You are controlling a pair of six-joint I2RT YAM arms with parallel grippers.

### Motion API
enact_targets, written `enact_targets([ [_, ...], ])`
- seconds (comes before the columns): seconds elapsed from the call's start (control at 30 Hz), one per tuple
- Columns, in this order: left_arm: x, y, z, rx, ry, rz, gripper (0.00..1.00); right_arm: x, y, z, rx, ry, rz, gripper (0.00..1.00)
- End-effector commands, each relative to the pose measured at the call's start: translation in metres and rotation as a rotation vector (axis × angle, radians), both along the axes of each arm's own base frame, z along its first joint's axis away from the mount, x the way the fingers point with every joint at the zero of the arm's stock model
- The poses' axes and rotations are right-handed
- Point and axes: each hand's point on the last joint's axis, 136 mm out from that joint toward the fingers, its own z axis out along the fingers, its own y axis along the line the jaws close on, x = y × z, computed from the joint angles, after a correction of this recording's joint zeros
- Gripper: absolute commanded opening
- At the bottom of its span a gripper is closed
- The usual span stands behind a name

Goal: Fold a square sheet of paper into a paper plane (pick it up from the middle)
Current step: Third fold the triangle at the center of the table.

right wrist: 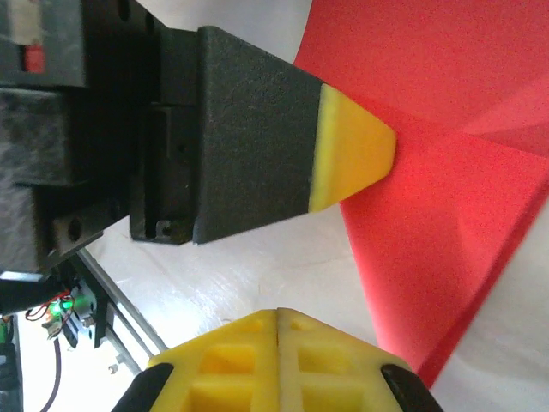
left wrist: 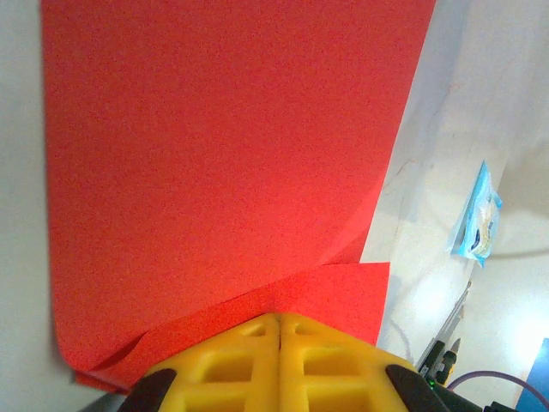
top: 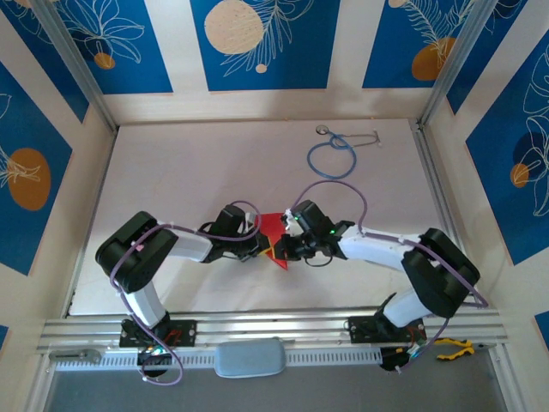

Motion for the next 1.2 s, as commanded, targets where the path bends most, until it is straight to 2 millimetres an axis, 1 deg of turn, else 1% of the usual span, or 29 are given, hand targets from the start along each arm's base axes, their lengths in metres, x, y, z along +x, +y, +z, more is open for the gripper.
enact_targets([
  [0.0, -0.016, 0.01, -0.028, 0.083, 0.072, -0.013, 0.0, -0.004, 0.006, -0.006, -0.04, 0.041, 0.026, 0.02],
  [0.13, -0.016, 0.01, -0.027, 0.081, 0.07, -0.011, 0.0, -0.003, 0.012, -0.012, -0.068, 0.046, 0.04, 0.01],
  [0.37, -0.015, 0.01, -0.028, 0.082, 0.07, -0.011, 0.0, -0.006, 0.015, -0.027, -0.119, 0.064, 0.046, 0.0],
  [0.53, -0.016, 0.01, -0.028, 0.082, 0.07, -0.012, 0.0, -0.005, 0.011, -0.038, -0.143, 0.08, 0.024, 0.0],
  [0.67, -0.016, 0.01, -0.028, 0.083, 0.071, -0.014, 0.0, -0.008, 0.006, -0.047, -0.149, 0.106, 0.018, 0.0],
  [0.87, -0.016, 0.011, -0.029, 0.086, 0.073, -0.012, 0.0, -0.014, -0.002, -0.053, -0.137, 0.127, 0.0, 0.0],
  [1.0, -0.016, 0.011, -0.029, 0.087, 0.073, -0.011, 0.0, -0.017, -0.005, -0.051, -0.116, 0.133, -0.006, 0.0],
  [1.07, -0.016, 0.01, -0.029, 0.085, 0.073, -0.013, 0.0, -0.018, -0.003, -0.043, -0.095, 0.132, -0.004, 0.0],
  [1.17, -0.016, 0.011, -0.029, 0.088, 0.075, -0.011, 0.0, -0.012, 0.002, -0.025, -0.053, 0.099, -0.006, 0.0],
])
